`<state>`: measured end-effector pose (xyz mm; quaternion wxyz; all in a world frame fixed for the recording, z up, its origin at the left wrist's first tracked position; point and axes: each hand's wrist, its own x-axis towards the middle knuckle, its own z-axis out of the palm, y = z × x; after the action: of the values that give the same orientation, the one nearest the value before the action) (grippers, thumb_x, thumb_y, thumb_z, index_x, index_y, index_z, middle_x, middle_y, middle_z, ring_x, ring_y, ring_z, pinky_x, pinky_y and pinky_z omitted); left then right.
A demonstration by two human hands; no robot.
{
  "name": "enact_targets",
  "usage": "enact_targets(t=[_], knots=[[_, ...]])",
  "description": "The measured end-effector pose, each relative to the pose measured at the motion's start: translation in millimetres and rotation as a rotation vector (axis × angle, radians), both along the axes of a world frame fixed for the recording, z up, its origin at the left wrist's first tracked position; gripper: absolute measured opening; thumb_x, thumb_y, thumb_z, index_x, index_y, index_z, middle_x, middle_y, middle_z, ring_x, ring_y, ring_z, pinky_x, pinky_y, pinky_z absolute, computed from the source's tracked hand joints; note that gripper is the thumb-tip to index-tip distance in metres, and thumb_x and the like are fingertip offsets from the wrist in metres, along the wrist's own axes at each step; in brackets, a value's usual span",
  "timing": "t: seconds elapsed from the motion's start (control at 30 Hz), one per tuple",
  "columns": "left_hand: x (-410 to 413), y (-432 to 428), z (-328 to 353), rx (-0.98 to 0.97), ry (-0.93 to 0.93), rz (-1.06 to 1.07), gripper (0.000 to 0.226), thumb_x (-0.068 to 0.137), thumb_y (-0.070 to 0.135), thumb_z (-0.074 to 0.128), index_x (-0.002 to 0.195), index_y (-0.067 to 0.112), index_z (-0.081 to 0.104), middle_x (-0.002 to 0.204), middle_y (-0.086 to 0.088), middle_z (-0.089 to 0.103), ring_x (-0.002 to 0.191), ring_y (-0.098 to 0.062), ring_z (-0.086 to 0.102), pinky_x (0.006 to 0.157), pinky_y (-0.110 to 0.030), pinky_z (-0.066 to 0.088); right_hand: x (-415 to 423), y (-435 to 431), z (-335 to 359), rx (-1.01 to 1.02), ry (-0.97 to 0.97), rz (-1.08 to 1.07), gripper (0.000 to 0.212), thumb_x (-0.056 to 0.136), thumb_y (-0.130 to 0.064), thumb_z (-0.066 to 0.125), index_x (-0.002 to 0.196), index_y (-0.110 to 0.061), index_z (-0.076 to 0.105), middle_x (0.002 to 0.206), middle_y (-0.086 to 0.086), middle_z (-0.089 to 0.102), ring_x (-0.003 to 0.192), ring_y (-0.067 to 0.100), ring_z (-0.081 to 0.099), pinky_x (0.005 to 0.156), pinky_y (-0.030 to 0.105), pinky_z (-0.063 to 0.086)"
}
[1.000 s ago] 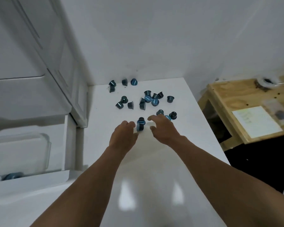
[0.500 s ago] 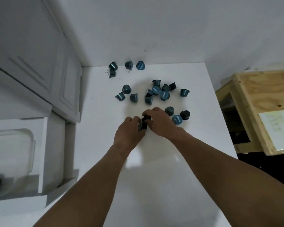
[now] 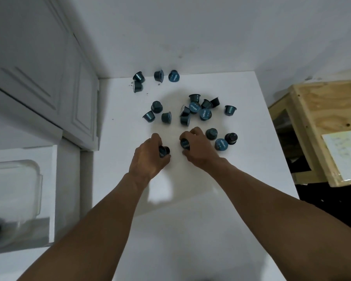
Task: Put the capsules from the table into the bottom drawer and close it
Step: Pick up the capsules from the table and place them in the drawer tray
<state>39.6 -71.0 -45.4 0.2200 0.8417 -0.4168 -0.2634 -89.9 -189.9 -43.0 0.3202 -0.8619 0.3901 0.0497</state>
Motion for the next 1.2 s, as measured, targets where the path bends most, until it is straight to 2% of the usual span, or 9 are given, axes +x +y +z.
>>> enact_targets(t=[0.1, 0.2, 0.43, 0.53, 0.6, 0.67, 0.83, 1.03, 1.2], knots=[[-0.9, 7.0, 3.5, 0.000, 0.000, -0.028, 0.034, 0.077, 0.033, 0.072, 0.091, 0.021, 0.043, 0.086, 0.001, 0.056, 0.073, -0.021, 0.054, 0.065, -0.027, 0.036, -3.5, 8.8, 6.2, -0.030, 0.052, 0.005, 0.032, 0.085, -0.011, 0.055, 0.116, -0.015, 0.049, 0.106, 0.013, 0.052, 0.093, 0.031, 0.053, 0.072, 0.033, 0.042], [-1.0, 17.6, 9.9, -0.020, -0.008, -0.049, 0.034, 0.078, 0.034, 0.073, 0.095, 0.023, 0.046, 0.092, 0.002, 0.054, 0.078, -0.020, 0.053, 0.068, -0.026, 0.035, -6.0, 20.8, 18.2, -0.041, 0.078, 0.010, 0.035, 0.084, -0.021, 0.057, 0.117, -0.014, 0.049, 0.102, 0.015, 0.060, 0.089, 0.030, 0.056, 0.073, 0.038, 0.049], [-12.2, 41.2, 50.9, -0.127, -0.098, -0.079, 0.033, 0.079, 0.026, 0.075, 0.105, 0.019, 0.056, 0.100, -0.002, 0.057, 0.085, -0.020, 0.056, 0.071, -0.023, 0.038, -15.7, 49.8, 57.3, -0.152, 0.024, -0.019, 0.037, 0.086, -0.027, 0.057, 0.116, -0.006, 0.054, 0.114, 0.012, 0.048, 0.098, 0.028, 0.053, 0.082, 0.036, 0.047], [-23.6, 54.5, 74.4, -0.155, -0.162, -0.072, 0.048, 0.080, 0.025, 0.075, 0.121, 0.016, 0.052, 0.117, -0.007, 0.057, 0.103, -0.024, 0.057, 0.084, -0.025, 0.041, -24.2, 65.4, 78.0, -0.207, -0.018, -0.024, 0.032, 0.084, -0.025, 0.056, 0.108, -0.004, 0.055, 0.103, 0.014, 0.056, 0.094, 0.029, 0.054, 0.073, 0.033, 0.042], [-31.3, 67.6, 91.0, -0.163, -0.203, -0.060, 0.050, 0.080, 0.027, 0.074, 0.123, 0.014, 0.053, 0.118, -0.007, 0.056, 0.105, -0.023, 0.054, 0.084, -0.022, 0.036, -31.2, 78.3, 93.4, -0.226, -0.041, -0.041, 0.019, 0.081, -0.020, 0.055, 0.094, -0.006, 0.052, 0.090, 0.011, 0.055, 0.083, 0.028, 0.053, 0.060, 0.030, 0.035], [-40.6, 85.9, 106.8, -0.174, -0.249, -0.071, 0.047, 0.081, 0.026, 0.073, 0.122, 0.013, 0.055, 0.117, -0.008, 0.055, 0.105, -0.024, 0.054, 0.085, -0.024, 0.037, -39.2, 94.8, 107.5, -0.248, -0.056, -0.040, 0.013, 0.080, -0.017, 0.055, 0.087, -0.008, 0.049, 0.087, 0.007, 0.049, 0.078, 0.025, 0.049, 0.056, 0.028, 0.028], [-60.8, 145.2, 143.2, -0.267, -0.355, -0.051, 0.047, 0.083, 0.015, 0.070, 0.127, 0.010, 0.054, 0.122, -0.009, 0.055, 0.109, -0.027, 0.055, 0.091, -0.029, 0.041, -53.8, 146.0, 132.1, -0.288, -0.158, 0.025, 0.039, 0.083, -0.015, 0.057, 0.122, -0.011, 0.052, 0.113, 0.011, 0.049, 0.098, 0.029, 0.052, 0.076, 0.029, 0.037], [-67.1, 229.3, 171.0, -0.291, -0.407, 0.034, 0.042, 0.084, 0.004, 0.065, 0.125, 0.007, 0.056, 0.121, -0.012, 0.057, 0.111, -0.027, 0.054, 0.091, -0.025, 0.039, -54.0, 222.5, 150.6, -0.271, -0.228, 0.101, 0.041, 0.083, -0.011, 0.054, 0.124, -0.014, 0.052, 0.111, 0.009, 0.049, 0.099, 0.030, 0.053, 0.080, 0.032, 0.044], [-45.7, 284.9, 183.3, -0.286, -0.450, 0.124, 0.037, 0.081, 0.001, 0.059, 0.118, 0.008, 0.060, 0.113, -0.013, 0.059, 0.104, -0.030, 0.055, 0.086, -0.032, 0.043, -25.8, 272.5, 163.7, -0.256, -0.279, 0.160, 0.045, 0.083, -0.006, 0.052, 0.126, -0.019, 0.052, 0.113, 0.007, 0.047, 0.098, 0.028, 0.052, 0.080, 0.030, 0.043]])
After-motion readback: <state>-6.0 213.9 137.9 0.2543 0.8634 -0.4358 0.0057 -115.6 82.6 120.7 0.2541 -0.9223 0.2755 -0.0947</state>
